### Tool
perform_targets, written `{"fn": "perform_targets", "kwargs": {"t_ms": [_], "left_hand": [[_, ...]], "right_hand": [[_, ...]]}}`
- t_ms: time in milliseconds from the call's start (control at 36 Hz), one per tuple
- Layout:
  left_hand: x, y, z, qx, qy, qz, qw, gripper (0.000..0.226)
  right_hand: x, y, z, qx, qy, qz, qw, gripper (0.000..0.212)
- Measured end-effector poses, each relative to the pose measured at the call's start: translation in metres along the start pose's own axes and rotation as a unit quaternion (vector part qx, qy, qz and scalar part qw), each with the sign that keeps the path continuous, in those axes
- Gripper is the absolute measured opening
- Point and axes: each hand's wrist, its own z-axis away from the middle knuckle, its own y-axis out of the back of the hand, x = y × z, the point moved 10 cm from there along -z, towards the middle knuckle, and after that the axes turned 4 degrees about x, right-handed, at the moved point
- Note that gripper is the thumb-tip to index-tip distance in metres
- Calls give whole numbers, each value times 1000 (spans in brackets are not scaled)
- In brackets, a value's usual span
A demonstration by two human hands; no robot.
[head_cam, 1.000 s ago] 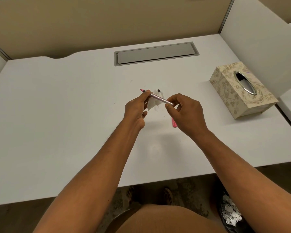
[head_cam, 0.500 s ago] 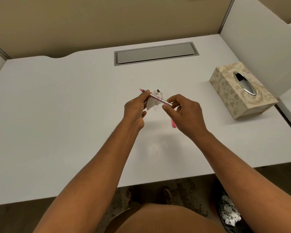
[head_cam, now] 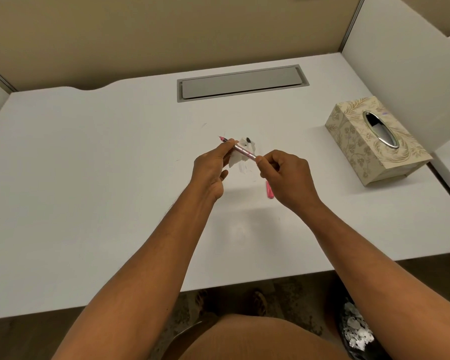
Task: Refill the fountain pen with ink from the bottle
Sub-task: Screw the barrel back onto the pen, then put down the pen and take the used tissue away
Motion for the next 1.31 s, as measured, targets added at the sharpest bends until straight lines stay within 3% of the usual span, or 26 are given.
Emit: {"fn": "perform_targets", "kwargs": {"t_ms": [583, 806, 1083, 1306], "left_hand": [[-5, -6, -9, -36, 21, -13, 999, 15], [-9, -5, -8, -33, 22, -5, 999, 42], [-11, 16, -14, 17, 38, 55, 998, 16], [-19, 18, -5, 31, 36, 79, 996, 9]], "right_hand": [[14, -7, -3, -14, -57, -60, 996, 29], [18, -2, -1, 16, -71, -71, 995, 32], [54, 5, 24, 80, -137, -143, 977, 28], [80, -17, 48, 40, -148, -98, 983, 29]]}}
